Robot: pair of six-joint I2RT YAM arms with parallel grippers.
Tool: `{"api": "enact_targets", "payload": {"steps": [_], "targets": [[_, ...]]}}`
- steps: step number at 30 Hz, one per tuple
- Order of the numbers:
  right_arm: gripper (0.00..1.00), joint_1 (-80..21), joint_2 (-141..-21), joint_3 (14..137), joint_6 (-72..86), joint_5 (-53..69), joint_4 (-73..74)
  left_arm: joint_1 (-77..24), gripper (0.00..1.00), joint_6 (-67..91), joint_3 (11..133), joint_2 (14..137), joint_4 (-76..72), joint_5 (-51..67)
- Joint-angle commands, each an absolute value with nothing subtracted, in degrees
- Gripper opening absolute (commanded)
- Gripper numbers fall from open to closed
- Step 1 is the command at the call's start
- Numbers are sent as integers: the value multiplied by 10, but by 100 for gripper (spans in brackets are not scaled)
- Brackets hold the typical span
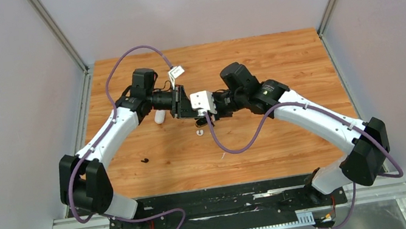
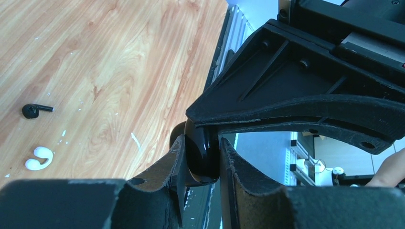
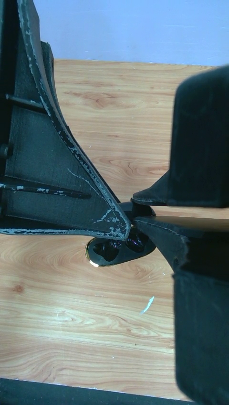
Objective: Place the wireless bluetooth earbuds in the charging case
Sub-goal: Open the charging case at the center of the board, then pick up the earbud from the center of the board.
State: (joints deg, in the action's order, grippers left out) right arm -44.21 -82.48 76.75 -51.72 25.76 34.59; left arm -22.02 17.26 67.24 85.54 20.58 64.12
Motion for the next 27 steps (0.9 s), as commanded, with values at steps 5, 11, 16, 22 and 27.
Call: {"api": "enact_targets", "payload": {"steps": [5, 11, 16, 22, 27], "targets": [[29, -443, -805, 792, -480, 265, 323, -219, 0, 126, 682, 844, 210, 645], [43, -403, -795, 900, -434, 306, 452, -217, 0, 77, 683, 823, 247, 628], [47, -359, -758, 888, -363, 358, 472, -210, 0, 38, 686, 806, 283, 617], [45, -327, -757, 782, -363, 430, 459, -170, 0, 9, 658, 767, 338, 609], [35, -327, -836, 774, -418, 437, 456, -135, 0, -5, 629, 740, 375, 618]]}}
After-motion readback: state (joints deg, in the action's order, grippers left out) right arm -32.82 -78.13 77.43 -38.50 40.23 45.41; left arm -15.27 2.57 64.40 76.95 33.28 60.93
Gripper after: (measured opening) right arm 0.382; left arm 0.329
